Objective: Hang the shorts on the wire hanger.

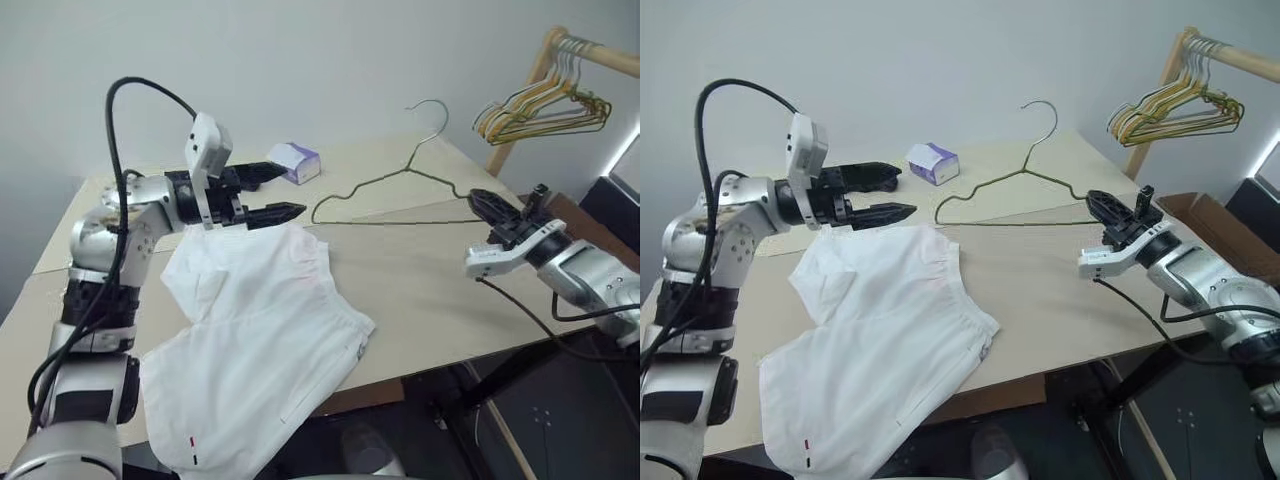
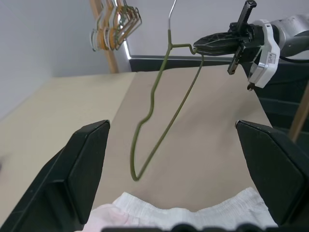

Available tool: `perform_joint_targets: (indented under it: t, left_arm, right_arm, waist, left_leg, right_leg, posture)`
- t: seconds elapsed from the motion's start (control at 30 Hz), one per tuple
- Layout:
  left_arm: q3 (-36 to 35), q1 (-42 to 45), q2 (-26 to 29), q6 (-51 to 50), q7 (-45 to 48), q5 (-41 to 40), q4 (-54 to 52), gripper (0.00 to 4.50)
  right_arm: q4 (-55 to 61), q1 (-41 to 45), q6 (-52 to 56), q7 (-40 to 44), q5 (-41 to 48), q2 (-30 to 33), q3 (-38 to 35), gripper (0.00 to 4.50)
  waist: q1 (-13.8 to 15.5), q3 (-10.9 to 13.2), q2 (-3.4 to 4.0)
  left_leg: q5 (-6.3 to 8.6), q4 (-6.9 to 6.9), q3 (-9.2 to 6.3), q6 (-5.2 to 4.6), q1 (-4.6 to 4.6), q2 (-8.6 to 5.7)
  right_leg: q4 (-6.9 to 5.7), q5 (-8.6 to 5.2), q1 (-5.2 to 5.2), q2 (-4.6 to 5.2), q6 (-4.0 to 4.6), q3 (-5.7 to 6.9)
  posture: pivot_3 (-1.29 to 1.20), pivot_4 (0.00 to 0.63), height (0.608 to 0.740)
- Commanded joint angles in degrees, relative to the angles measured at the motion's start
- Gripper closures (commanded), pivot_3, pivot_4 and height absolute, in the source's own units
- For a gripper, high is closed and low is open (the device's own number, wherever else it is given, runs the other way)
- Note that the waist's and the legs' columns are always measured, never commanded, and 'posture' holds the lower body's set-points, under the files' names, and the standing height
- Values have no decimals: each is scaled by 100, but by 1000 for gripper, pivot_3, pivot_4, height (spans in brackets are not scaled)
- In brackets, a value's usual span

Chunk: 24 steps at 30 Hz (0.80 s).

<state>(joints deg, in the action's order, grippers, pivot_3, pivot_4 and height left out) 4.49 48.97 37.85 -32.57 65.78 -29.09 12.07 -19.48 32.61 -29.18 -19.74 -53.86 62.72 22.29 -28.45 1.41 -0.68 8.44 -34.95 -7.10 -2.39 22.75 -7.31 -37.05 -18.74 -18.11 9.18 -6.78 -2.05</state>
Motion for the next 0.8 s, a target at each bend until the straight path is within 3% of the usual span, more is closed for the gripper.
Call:
perform_joint_targets:
  t: [0.03, 0.23, 0.57, 0.7, 0.8]
  left_arm:
    - [539, 256, 15, 37, 656, 367, 259, 0]
    - [1117, 478, -285, 214, 769, 1058, 730, 0]
    - [1407, 523, -435, 669, 1162, 1732, 1275, 0]
    - [1355, 536, -521, 844, 1274, 1791, 1357, 792]
    - [1355, 537, -540, 902, 1317, 1859, 1382, 1794]
  right_arm:
    - [-79, 464, -509, -254, -213, -99, -35, 4472]
    - [-111, 713, -874, -102, -345, -290, -47, 4472]
    - [90, 685, -1034, 74, -253, -324, -239, 4472]
    - [128, 704, -1066, 132, -239, -306, -300, 4500]
    - [133, 702, -1057, 161, -244, -326, -358, 4500]
  waist:
    - [-66, 0, 0]
    - [-103, 1, -1]
    - [-113, 1, -1]
    - [-129, 1, -1]
    - [-168, 1, -1]
  left_leg:
    - [0, 0, 3, -1, 0, -1]
    - [-1, -2, 5, -3, -1, 2]
    - [-1, -3, 7, -3, -1, 2]
    - [-1, -3, 6, -3, -2, 2]
    - [-1, -3, 6, -3, -2, 2]
  right_leg:
    - [0, 0, 5, 2, 0, -3]
    - [-1, 0, 12, -6, -2, -6]
    - [-4, 0, 8, -4, -4, -12]
    - [-4, 0, 5, -4, -5, -12]
    - [-4, 0, 6, -4, -5, -12]
  posture:
    - [-468, 0, 740]
    - [-475, 0, 740]
    - [-491, 0, 740]
    - [-495, 0, 740]
    - [-496, 0, 740]
